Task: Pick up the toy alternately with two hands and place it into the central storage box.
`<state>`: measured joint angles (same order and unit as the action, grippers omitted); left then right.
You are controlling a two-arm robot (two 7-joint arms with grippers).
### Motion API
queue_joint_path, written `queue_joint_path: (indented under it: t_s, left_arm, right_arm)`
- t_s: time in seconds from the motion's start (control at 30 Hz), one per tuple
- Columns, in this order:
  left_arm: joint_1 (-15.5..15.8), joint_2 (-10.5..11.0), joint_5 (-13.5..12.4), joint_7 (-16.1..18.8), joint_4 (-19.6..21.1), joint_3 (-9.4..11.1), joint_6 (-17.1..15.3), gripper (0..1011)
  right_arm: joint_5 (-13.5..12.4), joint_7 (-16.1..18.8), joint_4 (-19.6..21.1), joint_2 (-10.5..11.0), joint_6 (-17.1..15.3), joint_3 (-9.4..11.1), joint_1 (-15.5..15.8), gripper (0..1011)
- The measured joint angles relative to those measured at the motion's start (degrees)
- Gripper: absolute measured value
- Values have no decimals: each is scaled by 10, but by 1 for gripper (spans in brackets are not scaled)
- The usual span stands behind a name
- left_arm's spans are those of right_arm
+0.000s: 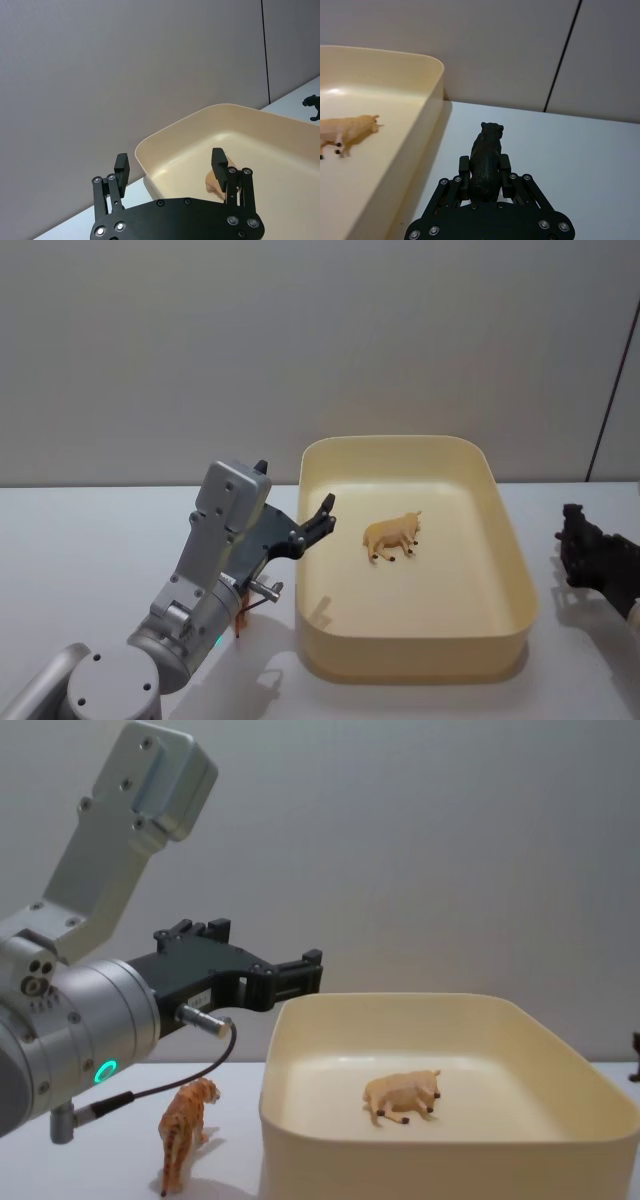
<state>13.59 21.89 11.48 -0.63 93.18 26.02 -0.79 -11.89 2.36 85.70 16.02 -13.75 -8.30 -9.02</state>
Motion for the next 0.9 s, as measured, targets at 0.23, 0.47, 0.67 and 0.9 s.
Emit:
queue_joint_path:
  t_s: [0.23, 0.47, 0.67, 0.9]
  left_arm:
    - [0, 0, 0, 0, 0, 0, 0, 1000]
    - [0, 0, 0, 0, 0, 0, 0, 1000]
    - [0, 0, 0, 0, 0, 0, 0, 1000]
    - [0, 0, 0, 0, 0, 0, 0, 1000]
  right_arm:
    - [-7, 36, 26, 1, -7, -1, 1, 317]
    - [-15, 78, 42, -8, -21, -9, -15, 317]
    - [-19, 115, 44, -24, -37, -21, -42, 317]
    - [-21, 153, 30, -48, -52, -36, -79, 379]
